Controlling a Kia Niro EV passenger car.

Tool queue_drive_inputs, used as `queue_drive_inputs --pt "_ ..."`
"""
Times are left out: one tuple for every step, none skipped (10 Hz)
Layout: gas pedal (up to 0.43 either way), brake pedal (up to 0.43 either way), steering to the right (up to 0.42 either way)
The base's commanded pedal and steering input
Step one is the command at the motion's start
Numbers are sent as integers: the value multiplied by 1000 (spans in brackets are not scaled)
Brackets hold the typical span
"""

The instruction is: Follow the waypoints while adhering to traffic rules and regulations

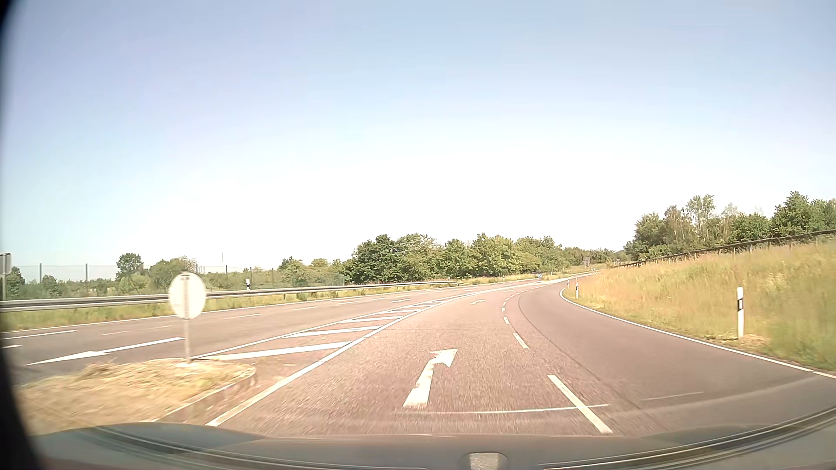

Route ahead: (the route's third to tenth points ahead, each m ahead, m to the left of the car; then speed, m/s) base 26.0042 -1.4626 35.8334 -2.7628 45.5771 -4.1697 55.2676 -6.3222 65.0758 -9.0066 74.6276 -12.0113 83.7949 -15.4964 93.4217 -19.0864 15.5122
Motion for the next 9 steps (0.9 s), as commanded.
queue_drive_inputs --pt "850 18 24" --pt "850 18 25" --pt "850 18 25" --pt "850 18 27" --pt "850 18 27" --pt "850 18 27" --pt "850 18 28" --pt "850 18 29" --pt "850 18 29"
